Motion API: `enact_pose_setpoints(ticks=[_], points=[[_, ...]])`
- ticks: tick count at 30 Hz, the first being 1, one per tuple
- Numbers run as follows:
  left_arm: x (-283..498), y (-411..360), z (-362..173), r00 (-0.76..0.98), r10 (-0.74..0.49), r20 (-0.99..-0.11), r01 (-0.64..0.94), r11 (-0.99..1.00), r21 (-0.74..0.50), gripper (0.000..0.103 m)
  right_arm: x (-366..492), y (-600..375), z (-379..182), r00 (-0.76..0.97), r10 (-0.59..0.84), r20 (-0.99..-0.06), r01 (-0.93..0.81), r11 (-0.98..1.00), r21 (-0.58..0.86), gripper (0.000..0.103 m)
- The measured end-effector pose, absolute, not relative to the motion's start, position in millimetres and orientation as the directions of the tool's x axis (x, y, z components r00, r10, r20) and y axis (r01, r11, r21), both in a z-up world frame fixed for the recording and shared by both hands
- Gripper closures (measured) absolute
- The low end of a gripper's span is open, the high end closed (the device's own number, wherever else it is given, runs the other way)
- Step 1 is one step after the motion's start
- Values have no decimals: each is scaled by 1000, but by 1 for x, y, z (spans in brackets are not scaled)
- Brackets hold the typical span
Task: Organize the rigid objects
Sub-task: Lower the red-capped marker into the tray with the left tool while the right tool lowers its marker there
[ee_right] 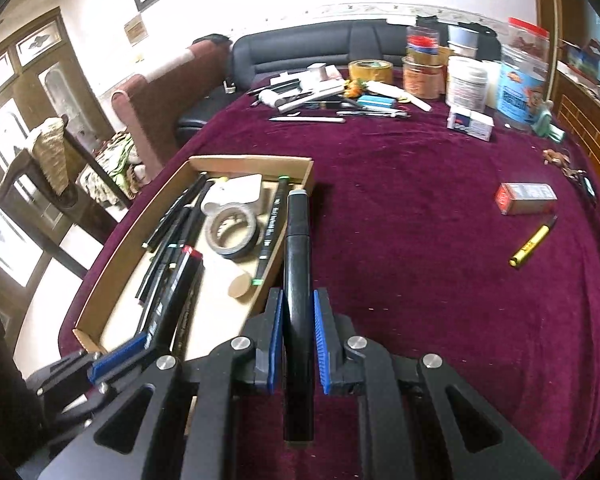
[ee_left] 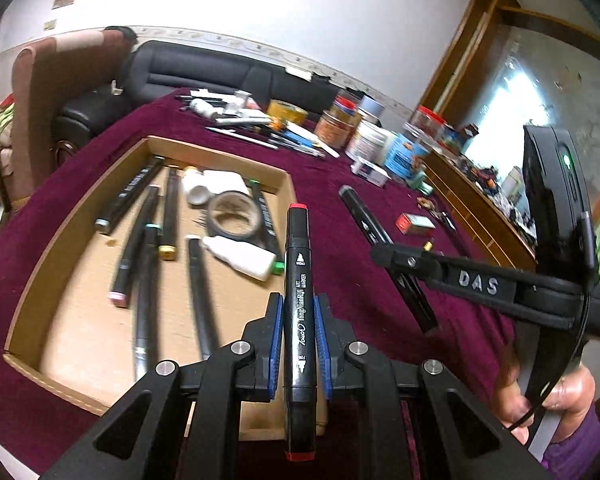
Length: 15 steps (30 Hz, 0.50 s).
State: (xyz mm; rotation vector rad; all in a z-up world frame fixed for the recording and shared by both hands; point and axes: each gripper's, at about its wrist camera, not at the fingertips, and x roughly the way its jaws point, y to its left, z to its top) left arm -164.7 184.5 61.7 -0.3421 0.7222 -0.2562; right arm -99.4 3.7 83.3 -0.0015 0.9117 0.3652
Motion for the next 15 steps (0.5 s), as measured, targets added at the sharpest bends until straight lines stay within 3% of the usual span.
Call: enact_pose_setpoints(ticks=[15], points=[[-158,262,50,750,-253,-611,-64,892,-448,88,-88,48,70,464,384,-798,-392,897,203,88]])
